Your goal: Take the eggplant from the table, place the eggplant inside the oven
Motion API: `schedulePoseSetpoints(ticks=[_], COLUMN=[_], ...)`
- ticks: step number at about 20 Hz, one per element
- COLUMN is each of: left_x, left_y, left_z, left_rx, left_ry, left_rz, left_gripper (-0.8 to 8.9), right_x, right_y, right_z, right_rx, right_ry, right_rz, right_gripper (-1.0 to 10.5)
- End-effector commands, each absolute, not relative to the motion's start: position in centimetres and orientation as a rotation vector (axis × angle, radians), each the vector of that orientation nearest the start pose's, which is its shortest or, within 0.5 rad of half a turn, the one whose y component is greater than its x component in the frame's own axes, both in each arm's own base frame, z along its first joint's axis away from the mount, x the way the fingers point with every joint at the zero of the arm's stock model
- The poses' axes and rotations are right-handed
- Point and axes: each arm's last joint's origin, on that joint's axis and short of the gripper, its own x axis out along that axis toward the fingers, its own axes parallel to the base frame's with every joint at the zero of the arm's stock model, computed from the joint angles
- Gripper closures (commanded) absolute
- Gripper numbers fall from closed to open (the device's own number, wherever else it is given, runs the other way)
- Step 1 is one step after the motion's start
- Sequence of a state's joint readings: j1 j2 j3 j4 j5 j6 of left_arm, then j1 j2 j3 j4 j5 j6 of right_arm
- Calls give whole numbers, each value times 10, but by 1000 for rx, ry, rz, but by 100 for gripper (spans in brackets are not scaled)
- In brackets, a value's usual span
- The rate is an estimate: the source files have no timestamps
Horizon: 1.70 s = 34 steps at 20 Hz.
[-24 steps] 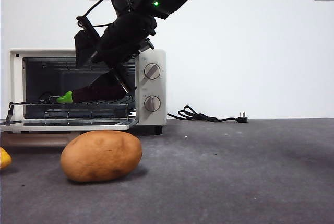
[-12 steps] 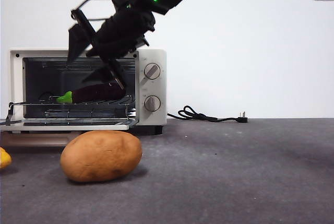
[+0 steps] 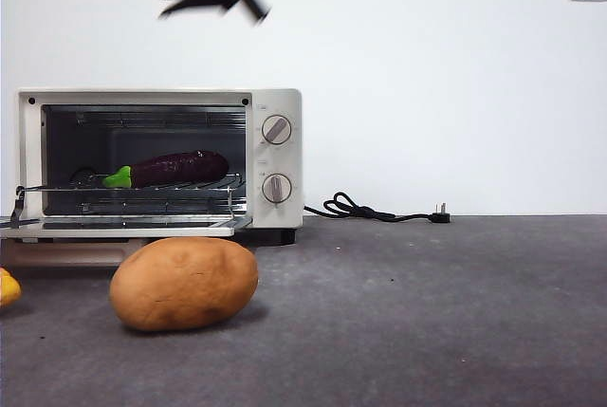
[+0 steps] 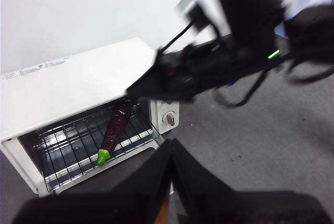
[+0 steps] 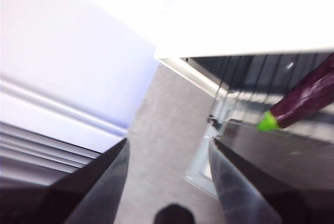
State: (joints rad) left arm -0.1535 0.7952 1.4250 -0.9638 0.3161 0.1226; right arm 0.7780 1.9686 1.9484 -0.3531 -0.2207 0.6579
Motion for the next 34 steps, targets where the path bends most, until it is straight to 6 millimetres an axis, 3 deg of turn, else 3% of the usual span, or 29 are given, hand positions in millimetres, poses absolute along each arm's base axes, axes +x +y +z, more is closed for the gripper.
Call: schedulePoseSetpoints(ticks=[1, 8, 14, 23, 31, 34], left_x=[88, 94, 98, 98, 99, 99], left_y=[-23, -24, -24, -24, -23, -23], left_z=[452, 451, 451, 450, 450, 450], left_rx=[104, 103, 103, 109, 112, 112], left_ry=[305, 320, 328, 338, 341, 340], left_rz=[-487, -488, -488, -456, -437, -437], left_gripper=[819, 819, 819, 819, 819, 819], right_x=[304, 256, 217, 165, 137, 133], right_y=[307, 257, 219, 167, 139, 136], right_z=[390, 438, 463, 483, 496, 496], right_rx=[222, -35, -154, -242, -243, -246], right_ry=[580, 542, 554, 620, 589, 603], right_rz=[838, 834, 840, 840, 854, 873], right_gripper=[690, 690, 690, 690, 703, 828])
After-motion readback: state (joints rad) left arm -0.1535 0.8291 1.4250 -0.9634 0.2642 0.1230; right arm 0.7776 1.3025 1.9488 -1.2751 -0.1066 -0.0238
